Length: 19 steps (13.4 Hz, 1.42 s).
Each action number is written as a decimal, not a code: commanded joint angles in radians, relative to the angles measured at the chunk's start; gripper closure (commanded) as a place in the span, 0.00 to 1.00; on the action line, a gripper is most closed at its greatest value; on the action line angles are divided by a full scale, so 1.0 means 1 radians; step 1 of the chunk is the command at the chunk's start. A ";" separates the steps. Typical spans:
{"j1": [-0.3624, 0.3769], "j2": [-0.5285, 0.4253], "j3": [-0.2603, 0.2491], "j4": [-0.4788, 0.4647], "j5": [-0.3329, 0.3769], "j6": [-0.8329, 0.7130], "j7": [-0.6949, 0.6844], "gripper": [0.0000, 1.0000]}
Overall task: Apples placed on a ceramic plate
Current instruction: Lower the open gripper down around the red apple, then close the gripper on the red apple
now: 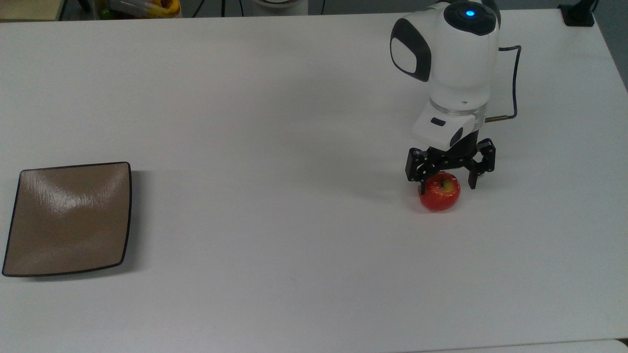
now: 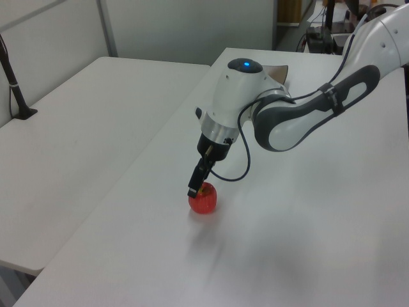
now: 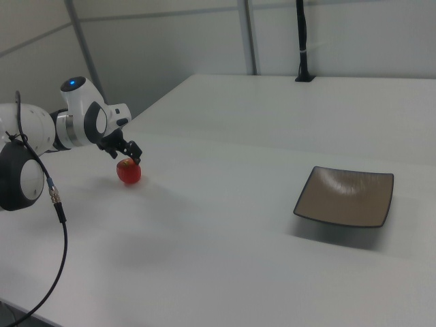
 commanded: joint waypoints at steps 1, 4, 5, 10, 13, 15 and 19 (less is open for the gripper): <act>0.019 0.030 -0.013 0.025 -0.035 0.015 0.019 0.00; 0.019 0.042 -0.010 0.023 -0.079 0.015 0.019 0.00; 0.019 0.049 -0.010 0.023 -0.085 0.015 0.019 0.00; 0.019 0.050 -0.008 0.017 -0.105 0.015 0.019 0.00; 0.020 0.058 -0.008 0.017 -0.122 0.015 0.019 0.00; 0.020 0.058 -0.008 0.012 -0.127 0.013 0.017 0.03; 0.020 0.058 -0.005 0.011 -0.137 0.012 0.016 0.55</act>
